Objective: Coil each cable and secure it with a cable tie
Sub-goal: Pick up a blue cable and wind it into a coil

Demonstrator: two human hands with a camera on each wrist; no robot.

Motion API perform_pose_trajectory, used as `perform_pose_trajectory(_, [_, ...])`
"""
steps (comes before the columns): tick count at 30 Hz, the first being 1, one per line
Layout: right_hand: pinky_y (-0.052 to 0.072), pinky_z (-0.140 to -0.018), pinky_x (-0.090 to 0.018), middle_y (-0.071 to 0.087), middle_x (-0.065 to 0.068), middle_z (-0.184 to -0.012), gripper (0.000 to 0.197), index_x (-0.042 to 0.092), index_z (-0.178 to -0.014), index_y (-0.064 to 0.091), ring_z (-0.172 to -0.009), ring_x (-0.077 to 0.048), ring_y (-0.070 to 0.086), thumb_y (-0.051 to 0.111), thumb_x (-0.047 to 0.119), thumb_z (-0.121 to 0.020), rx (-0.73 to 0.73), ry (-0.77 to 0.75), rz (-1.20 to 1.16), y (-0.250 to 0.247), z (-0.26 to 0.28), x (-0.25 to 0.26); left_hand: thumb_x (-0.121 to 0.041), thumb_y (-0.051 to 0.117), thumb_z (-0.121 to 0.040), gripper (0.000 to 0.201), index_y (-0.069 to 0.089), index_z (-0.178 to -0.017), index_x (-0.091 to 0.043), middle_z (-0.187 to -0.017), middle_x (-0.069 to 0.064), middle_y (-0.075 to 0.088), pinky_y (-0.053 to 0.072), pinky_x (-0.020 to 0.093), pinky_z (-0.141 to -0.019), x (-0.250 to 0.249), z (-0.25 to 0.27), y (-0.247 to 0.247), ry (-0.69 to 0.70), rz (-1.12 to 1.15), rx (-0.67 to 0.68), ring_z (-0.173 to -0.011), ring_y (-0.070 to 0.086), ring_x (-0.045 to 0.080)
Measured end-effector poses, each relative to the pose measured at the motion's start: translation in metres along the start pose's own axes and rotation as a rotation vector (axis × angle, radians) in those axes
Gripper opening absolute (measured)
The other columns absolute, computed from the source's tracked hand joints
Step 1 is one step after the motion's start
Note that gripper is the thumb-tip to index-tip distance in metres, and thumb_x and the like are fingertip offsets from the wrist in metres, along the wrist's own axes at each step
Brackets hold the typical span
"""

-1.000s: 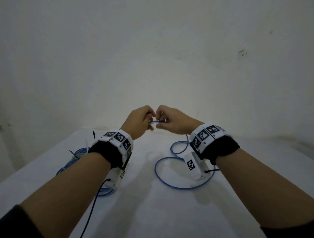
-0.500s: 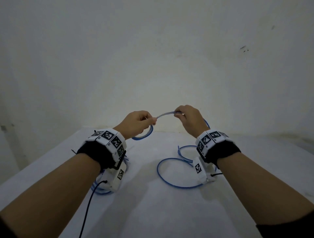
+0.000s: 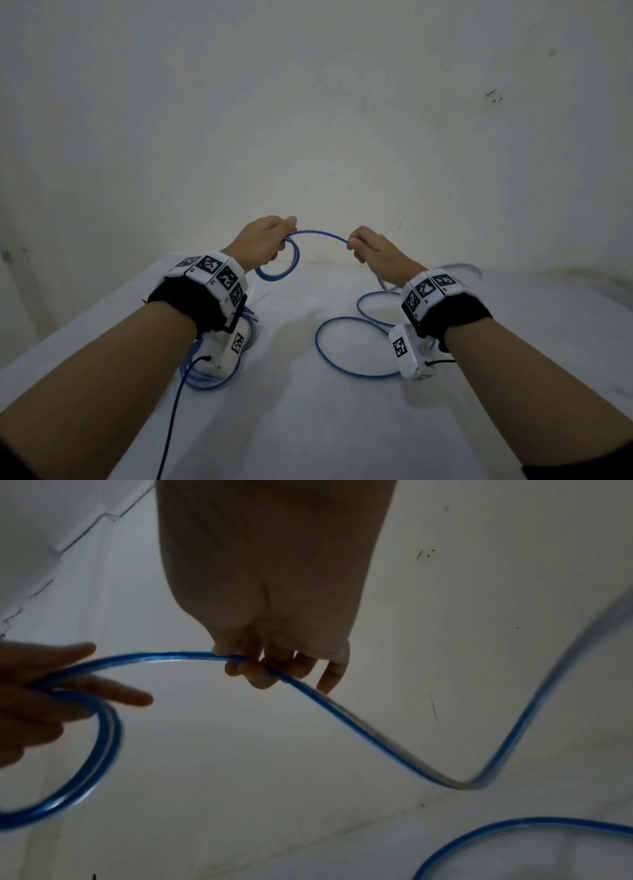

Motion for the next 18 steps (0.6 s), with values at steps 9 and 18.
perform_pose_trajectory(9, [0.04,-0.066,-0.019,0.047,-0.003,-0.068,0.029,0.017,-0.108,0.049,-0.061,-0.011,0.044,0.065,0.027,-0.087,-0.18,-0.095,-0.095,-0.014,0.004,0.002,-0.051,0.04,-0.094,0.049,0.069,-0.094,-0.011,-0.063,-0.001,0.046,0.034,0.023,-0.054,0.016,0.008,0.0,-0.082,-0.284,0.097,-0.054,0.041,0.014])
perform_pose_trajectory(18, [0.038,-0.054,-0.009,0.053,-0.005,-0.062,0.009,0.01,-0.089,0.05,-0.053,-0.004,0.047,0.05,0.017,-0.095,-0.362,-0.105,-0.155,-0.014,-0.003,0.009,-0.063,0.033,-0.09,0.065,0.071,-0.082,-0.011,-0.056,-0.001,0.042,0.035,0.023,-0.052,0.017,0.015,0.002,-0.153,-0.528,0.307,-0.048,0.04,0.015])
Point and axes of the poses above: each hand's wrist, its own z-axis away from the middle knuckle, its own y-axis out of the palm, x = y × z, the point moved 3 cm from there along -z, towards the middle knuckle
